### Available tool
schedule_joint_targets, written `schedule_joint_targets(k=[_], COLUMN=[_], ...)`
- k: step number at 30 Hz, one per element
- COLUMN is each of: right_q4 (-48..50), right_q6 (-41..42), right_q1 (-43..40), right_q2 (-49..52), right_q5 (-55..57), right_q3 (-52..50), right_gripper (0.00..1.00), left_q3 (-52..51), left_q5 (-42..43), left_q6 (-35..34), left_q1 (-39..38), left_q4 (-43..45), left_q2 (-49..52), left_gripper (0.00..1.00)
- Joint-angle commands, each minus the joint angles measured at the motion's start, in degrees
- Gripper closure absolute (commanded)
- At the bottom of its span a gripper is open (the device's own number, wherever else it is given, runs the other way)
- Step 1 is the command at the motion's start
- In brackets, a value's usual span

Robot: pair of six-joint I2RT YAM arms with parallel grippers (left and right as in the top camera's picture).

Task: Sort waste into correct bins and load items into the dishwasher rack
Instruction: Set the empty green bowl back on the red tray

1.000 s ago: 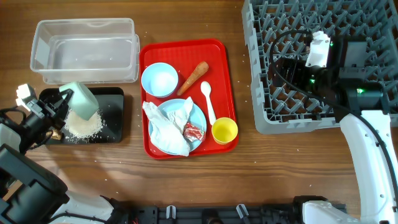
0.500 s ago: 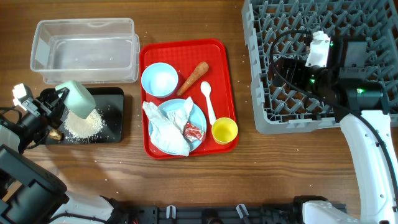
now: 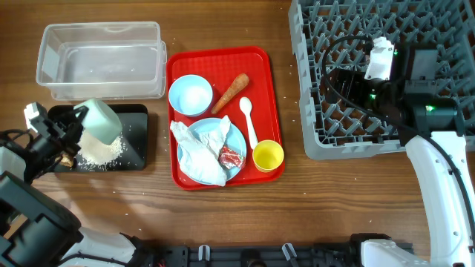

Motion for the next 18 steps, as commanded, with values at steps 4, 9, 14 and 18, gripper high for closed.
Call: schedule_joint_targets(k=[4,9,14,18], right_q4=[0.3,0.3,0.3,0.3], right_q6=[0.4,0.4,0.4,0.4], right_q1=[-0.2,-0.2,-0.2,-0.2], right_q2=[0.5,0.5,0.5,0.5], right_q5=[0.8,0.8,0.8,0.8], right_q3=[1.2,1.2,1.2,1.2], right_gripper=[0.0,0.0,0.0,0.0], left_q3=[0.7,7.9,21.4,30.7], left_q5=[-8.3,-20.2,-38.0,-62.7], left_q6=[4.7,-0.3,-5.5,-6.5], left_q1=[-5.7,-18.3,-34.7,-51.8], left_q4=[-1.5,-1.5,-1.5,2.1], left_q2=[-4.5,-10.6,-13.6,-12.5], left_gripper=[0.96,0.96,0.96,0.96])
